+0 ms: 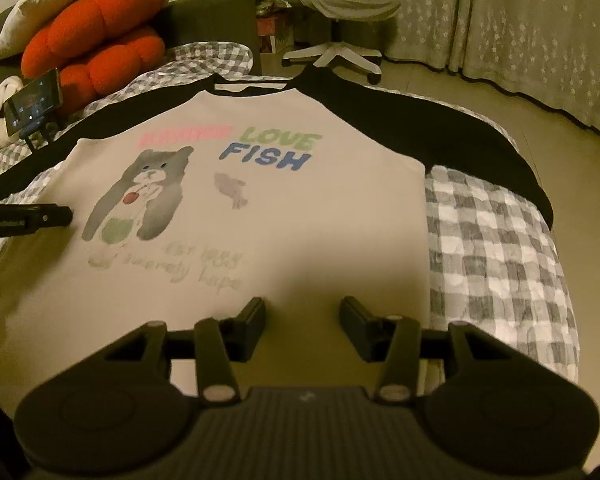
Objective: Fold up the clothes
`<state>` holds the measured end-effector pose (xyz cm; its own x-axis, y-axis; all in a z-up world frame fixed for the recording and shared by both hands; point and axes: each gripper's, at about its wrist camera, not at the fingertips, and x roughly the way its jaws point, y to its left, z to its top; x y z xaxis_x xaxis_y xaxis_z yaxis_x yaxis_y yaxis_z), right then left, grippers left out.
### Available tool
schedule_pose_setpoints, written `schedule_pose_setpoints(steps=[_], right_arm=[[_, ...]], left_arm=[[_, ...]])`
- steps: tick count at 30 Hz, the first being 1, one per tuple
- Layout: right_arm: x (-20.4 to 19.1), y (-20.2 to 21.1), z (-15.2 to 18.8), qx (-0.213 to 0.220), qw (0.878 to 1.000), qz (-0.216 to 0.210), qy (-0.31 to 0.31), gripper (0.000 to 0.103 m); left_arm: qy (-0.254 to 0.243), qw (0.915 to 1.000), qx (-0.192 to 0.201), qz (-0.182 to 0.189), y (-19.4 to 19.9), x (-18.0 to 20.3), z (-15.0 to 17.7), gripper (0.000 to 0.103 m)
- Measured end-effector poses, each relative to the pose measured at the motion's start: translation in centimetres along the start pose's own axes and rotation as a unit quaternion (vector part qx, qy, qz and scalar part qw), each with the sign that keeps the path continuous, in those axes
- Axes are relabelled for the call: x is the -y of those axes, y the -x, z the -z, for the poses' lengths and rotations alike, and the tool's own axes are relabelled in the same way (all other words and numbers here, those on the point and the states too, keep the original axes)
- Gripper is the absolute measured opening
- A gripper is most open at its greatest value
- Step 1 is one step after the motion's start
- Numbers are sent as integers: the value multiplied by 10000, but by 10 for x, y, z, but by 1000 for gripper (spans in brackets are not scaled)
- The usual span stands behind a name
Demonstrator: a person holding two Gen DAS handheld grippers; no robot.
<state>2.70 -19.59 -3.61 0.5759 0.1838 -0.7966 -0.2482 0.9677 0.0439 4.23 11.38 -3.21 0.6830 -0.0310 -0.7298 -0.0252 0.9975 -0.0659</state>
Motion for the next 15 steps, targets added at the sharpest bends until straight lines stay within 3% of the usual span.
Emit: schedule_pose_setpoints(steps=[15], right_arm=[[2, -48, -63, 31, 10000, -5, -28, 49]], left_arm=[[225, 9997, 84, 65, -28, -18, -28, 20]])
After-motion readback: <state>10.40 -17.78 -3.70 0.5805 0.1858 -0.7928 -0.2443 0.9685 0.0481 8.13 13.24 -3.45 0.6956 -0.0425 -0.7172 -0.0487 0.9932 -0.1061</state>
